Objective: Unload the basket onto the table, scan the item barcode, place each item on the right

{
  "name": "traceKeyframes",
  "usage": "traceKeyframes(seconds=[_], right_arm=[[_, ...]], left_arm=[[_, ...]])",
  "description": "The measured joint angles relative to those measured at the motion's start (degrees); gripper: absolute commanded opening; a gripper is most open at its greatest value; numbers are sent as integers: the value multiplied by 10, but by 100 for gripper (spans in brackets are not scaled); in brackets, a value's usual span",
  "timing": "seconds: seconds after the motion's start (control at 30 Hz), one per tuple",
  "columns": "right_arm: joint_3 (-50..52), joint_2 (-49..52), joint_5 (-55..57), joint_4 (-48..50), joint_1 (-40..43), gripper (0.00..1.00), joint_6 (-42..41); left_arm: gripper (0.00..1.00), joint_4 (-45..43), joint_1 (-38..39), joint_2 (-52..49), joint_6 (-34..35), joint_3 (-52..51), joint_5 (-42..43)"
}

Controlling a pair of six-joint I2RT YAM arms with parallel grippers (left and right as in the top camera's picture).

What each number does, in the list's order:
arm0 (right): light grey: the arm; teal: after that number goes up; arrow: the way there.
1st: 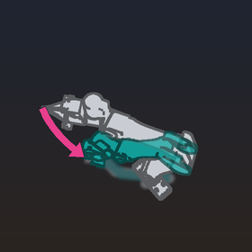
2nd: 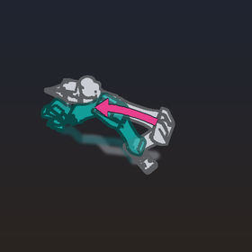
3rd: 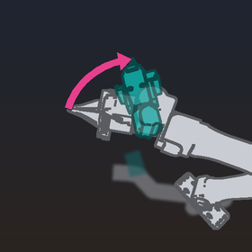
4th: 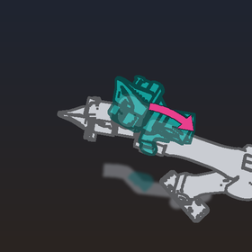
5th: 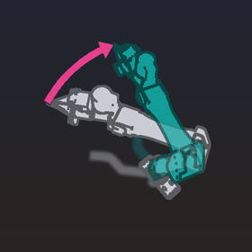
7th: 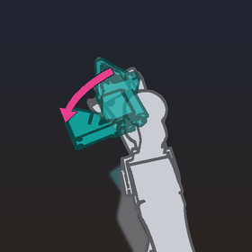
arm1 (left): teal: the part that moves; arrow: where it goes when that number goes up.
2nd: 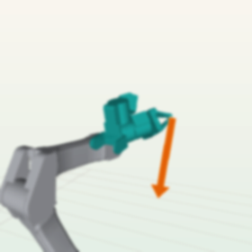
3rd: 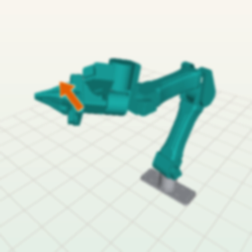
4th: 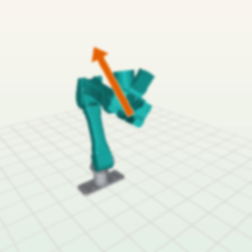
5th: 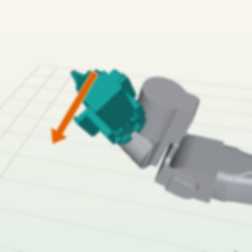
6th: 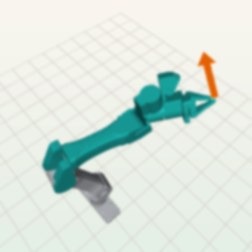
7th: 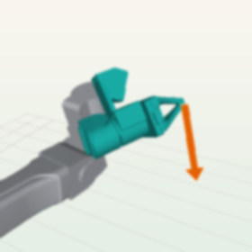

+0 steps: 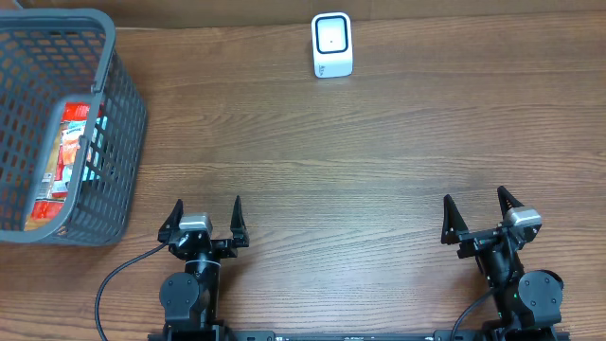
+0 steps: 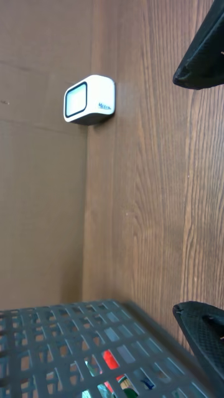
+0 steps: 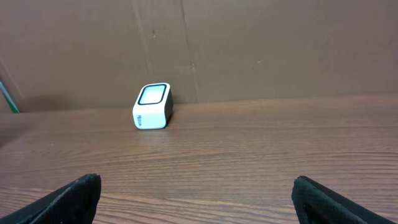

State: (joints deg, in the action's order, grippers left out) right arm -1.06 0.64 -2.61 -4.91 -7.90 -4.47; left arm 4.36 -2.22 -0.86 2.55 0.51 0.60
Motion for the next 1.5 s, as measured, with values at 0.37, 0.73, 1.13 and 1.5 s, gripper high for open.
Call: traceKeyframes(seconds=[0.37, 0.73, 1.13, 1.5], right_arm=[[0, 0, 0, -1, 0, 100, 0], [0, 0, 0, -1, 0, 100, 0], [0, 0, 0, 0, 0, 100, 0], [0, 0, 0, 0, 0, 100, 0]], left_arm=[[100, 237, 0, -1, 0, 115, 87], [100, 410, 0, -203, 18, 493, 131], [89, 731, 0, -628, 13, 933, 194], [90, 617, -46, -769, -1, 1067, 24]])
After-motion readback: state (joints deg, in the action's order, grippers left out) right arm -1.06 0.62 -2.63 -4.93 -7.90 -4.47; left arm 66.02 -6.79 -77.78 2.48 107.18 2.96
